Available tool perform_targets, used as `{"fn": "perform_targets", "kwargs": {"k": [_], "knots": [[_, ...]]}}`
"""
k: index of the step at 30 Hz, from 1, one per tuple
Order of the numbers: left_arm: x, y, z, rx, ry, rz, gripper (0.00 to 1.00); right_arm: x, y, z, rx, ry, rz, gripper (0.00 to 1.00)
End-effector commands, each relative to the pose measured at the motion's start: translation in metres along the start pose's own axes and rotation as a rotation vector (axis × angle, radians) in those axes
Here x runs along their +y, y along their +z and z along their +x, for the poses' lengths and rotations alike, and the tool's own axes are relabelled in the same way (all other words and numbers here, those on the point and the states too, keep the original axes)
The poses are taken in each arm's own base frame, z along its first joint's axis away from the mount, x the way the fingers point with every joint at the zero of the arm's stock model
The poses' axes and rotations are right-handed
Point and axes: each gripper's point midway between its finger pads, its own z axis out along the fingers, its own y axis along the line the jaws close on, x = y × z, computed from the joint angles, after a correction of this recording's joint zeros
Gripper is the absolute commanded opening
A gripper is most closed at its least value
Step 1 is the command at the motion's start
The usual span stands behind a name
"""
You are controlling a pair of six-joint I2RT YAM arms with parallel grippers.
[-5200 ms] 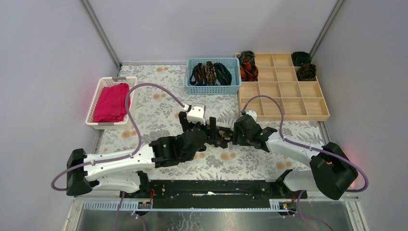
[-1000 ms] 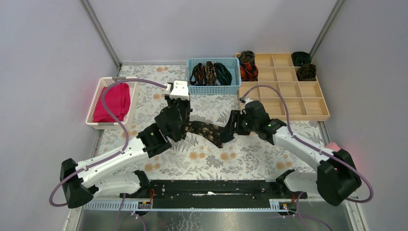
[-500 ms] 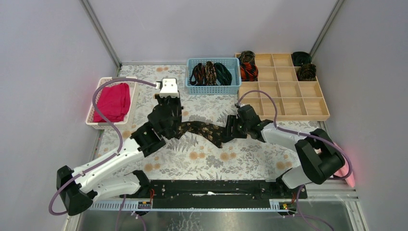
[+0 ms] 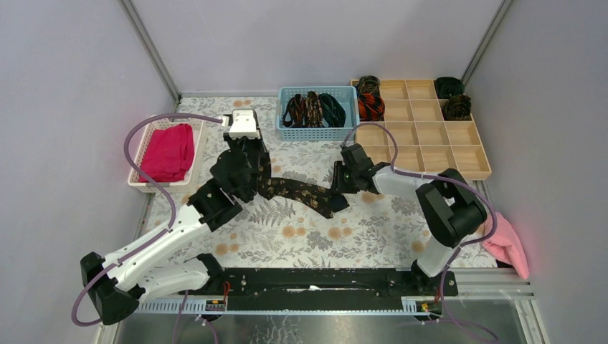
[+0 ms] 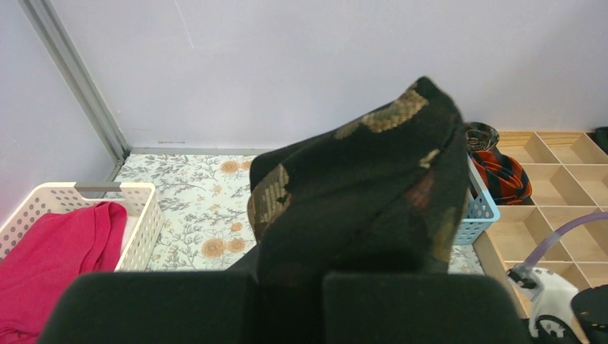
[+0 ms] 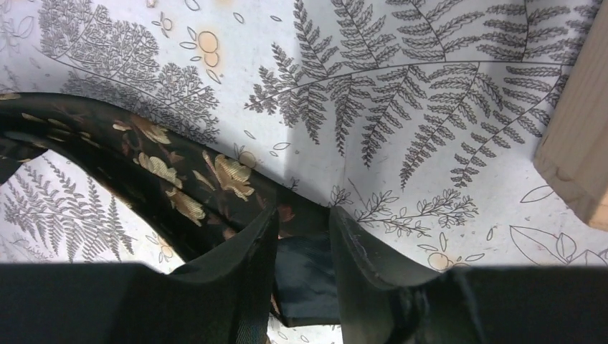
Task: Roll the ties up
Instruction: Flatten out the tie at the center of the board.
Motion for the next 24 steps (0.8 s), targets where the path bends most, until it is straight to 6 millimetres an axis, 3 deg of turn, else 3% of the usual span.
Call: {"fn": "perform_targets", "kwargs": {"k": [1,8,15,21,24], "knots": [[-0.003,0.006,-0.015,-0.031,-0.017,0.01,0.0,-0.009,0.008,0.016,0.052,0.0,0.031,0.41],[0.005,0.006,-0.007,-0.022,-0.013,-0.013,0.0,-0.011,-0.019,0.012,-0.04,0.033,0.023,0.56],[0.003,0.008,-0.002,-0.015,-0.023,0.001,0.0,-0.036,-0.03,0.037,-0.032,0.067,0.092,0.59],[0.0,0.01,0.006,0.0,-0.018,0.008,0.0,-0.042,-0.032,0.072,0.034,0.129,0.067,0.6],[0.0,0.011,0.009,0.001,-0.021,0.006,0.0,-0.04,-0.026,0.079,0.038,0.147,0.028,0.59]]}}
